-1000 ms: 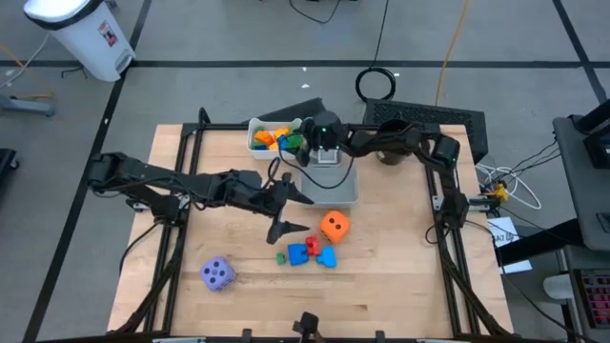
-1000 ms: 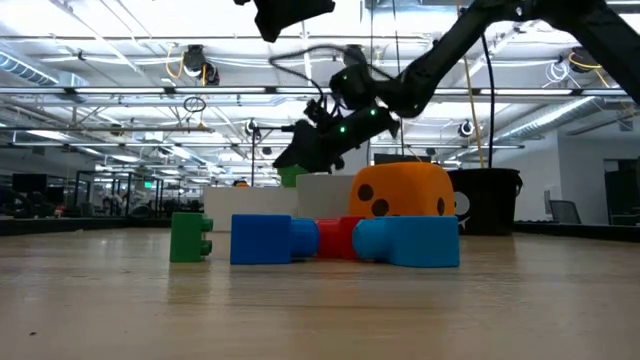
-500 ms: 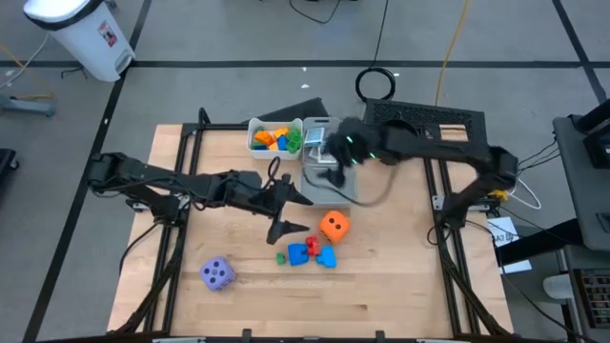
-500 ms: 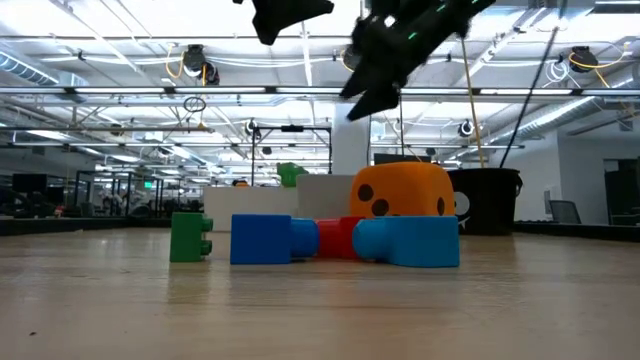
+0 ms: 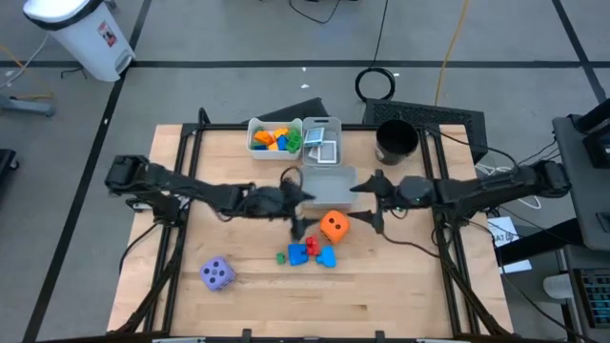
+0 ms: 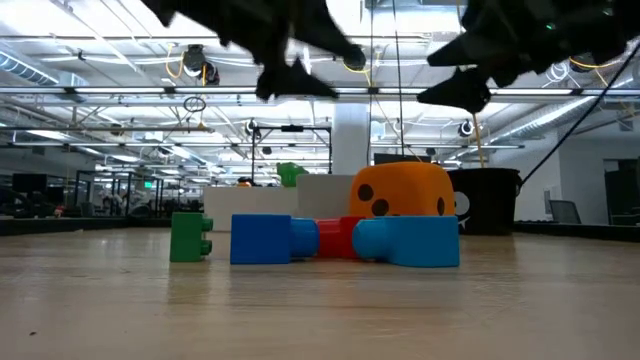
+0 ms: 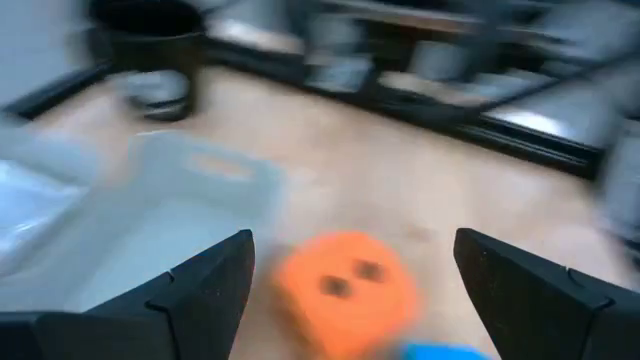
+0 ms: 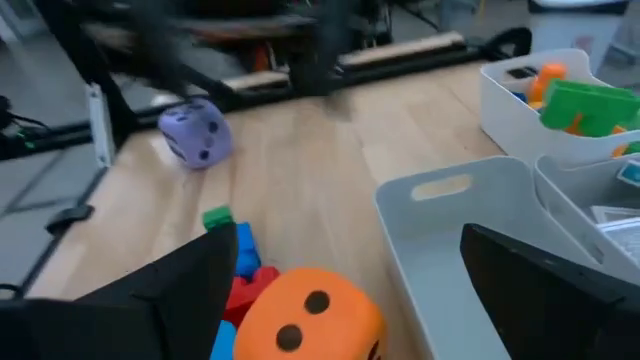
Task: Pick & Place Toys
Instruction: Put the green game piece into the white bin
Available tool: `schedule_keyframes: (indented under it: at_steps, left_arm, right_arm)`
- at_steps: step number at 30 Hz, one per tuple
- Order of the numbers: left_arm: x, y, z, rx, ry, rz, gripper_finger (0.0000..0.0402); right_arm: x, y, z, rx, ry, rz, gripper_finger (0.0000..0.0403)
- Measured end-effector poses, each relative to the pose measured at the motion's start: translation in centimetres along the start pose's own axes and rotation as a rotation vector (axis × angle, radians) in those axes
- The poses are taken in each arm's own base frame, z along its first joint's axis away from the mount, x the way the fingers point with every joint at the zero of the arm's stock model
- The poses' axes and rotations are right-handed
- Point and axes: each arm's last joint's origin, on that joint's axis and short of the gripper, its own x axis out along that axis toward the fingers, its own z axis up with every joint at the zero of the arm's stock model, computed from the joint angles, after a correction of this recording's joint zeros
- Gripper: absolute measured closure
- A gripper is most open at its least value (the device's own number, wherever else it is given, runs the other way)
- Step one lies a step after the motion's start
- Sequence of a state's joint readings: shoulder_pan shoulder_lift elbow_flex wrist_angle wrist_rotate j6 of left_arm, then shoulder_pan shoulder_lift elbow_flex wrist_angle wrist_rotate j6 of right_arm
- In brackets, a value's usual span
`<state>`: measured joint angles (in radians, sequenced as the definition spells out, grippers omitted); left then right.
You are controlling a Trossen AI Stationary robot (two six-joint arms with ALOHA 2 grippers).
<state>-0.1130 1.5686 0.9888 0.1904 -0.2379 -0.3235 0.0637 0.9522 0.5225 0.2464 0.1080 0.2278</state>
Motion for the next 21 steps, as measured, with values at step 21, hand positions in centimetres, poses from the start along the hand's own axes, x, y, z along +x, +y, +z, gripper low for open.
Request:
schedule_keyframes:
  at_steps: [21]
  left_arm:
    - [2.2, 16.6, 0.6, -0.292, 0.100, 0.463, 0.0053]
  right_arm:
    - [-1.3, -0.1, -0.5, -0.064, -0.117, 0.035, 0.0046]
